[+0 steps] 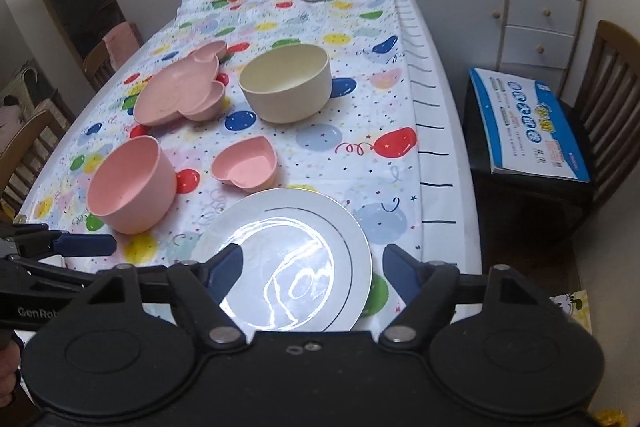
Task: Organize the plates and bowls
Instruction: 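Move both grippers to the small white plate and close on its rim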
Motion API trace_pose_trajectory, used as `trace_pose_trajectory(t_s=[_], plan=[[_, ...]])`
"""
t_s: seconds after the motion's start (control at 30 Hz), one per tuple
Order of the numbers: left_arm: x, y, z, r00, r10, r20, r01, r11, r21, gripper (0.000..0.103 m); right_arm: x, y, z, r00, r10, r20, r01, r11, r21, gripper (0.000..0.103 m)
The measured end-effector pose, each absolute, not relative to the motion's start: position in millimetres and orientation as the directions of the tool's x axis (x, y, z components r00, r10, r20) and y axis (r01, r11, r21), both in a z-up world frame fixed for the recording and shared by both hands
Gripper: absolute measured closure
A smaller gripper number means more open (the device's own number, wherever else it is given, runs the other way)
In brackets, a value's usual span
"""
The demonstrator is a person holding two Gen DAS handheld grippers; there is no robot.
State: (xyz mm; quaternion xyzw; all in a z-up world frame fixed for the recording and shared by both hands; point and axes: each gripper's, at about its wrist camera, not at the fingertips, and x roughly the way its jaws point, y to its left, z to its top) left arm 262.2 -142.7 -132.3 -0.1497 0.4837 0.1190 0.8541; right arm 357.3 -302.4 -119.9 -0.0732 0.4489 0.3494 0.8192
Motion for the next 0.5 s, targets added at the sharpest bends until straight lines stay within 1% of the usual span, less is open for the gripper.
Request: trace_pose_trajectory(t_s=[0.07, 0.2, 0.27, 0.33, 0.4, 0.43, 0.47, 0.5], plan=[[267.6, -142.6, -139.6, 0.493, 0.052, -0.868, -0.356, 0.923, -0.147, 0.024, 366.3, -300.1, -126.4, 0.334, 0.504, -0.796, -0.642, 0.740, 0.200, 0.032], [275.2, -140.5, -152.0, 0.474, 0.044, -0.880, -0.379, 0.912, -0.158, 0.024, 383.9, -297.3, -139.5, 0.297, 0.502, -0.812, -0.644, 0.733, 0.218, 0.046], [277.0, -139.1, -156.1, 0.468, 0.042, -0.883, -0.387, 0.908, -0.162, 0.027, 390.7, -296.8, -145.4, 0.280, 0.497, -0.822, -0.642, 0.733, 0.224, 0.050], [278.5, -136.8, -159.5, 0.460, 0.030, -0.887, -0.396, 0.902, -0.175, 0.042, 396.7, -297.7, -150.9, 0.266, 0.491, -0.830, -0.642, 0.732, 0.228, 0.054], [278.8, -134.6, -160.9, 0.463, 0.015, -0.886, -0.406, 0.893, -0.196, 0.049, 401.9, -299.5, -156.0, 0.250, 0.488, -0.836, -0.639, 0.732, 0.236, 0.059], [278.8, -133.8, -161.3, 0.467, 0.008, -0.884, -0.409, 0.888, -0.208, 0.055, 404.1, -300.7, -157.9, 0.243, 0.488, -0.838, -0.636, 0.733, 0.242, 0.062], [279.0, -133.1, -161.5, 0.469, -0.001, -0.883, -0.412, 0.884, -0.220, 0.058, 406.0, -302.1, -159.7, 0.233, 0.489, -0.840, -0.632, 0.733, 0.252, 0.064], [279.1, -132.3, -162.1, 0.470, -0.010, -0.882, -0.414, 0.880, -0.230, 0.064, 408.0, -302.9, -161.2, 0.220, 0.492, -0.843, -0.626, 0.733, 0.265, 0.068]])
